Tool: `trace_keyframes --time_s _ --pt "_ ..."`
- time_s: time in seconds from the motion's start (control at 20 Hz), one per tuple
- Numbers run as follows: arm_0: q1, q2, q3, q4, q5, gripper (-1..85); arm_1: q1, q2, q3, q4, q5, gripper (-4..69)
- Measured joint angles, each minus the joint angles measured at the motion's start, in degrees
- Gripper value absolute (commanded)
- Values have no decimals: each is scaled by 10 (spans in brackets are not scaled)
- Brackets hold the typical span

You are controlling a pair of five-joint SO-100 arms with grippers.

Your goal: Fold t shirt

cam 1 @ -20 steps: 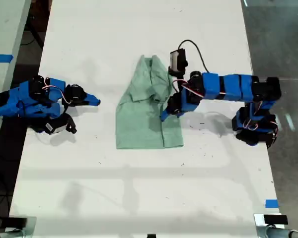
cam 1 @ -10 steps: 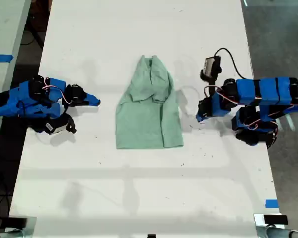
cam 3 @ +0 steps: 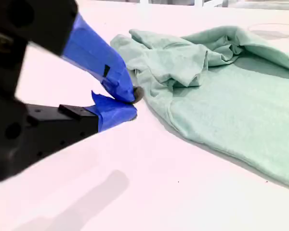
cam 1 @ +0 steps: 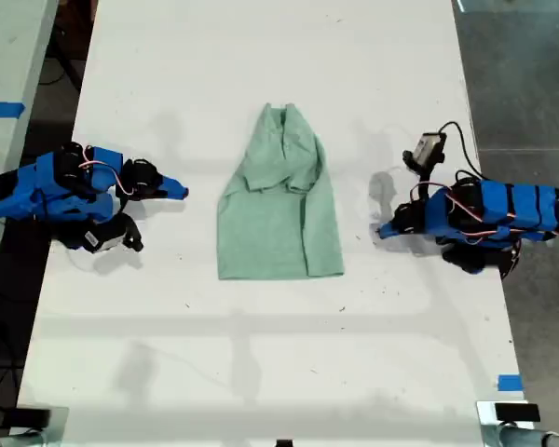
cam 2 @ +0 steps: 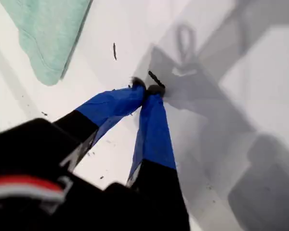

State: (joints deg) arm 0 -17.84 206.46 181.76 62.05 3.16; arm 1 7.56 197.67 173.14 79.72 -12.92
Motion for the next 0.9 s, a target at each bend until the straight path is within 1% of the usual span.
trace_keyframes --time_s 0.15,0.25,0.9 --pt "-1 0 0 0 0 -1 -10 27 4 6 -3 16" --pt "-1 0 0 0 0 -1 -10 29 4 11 9 16" --pt "4 0 0 0 0 -1 -10 29 4 11 18 16"
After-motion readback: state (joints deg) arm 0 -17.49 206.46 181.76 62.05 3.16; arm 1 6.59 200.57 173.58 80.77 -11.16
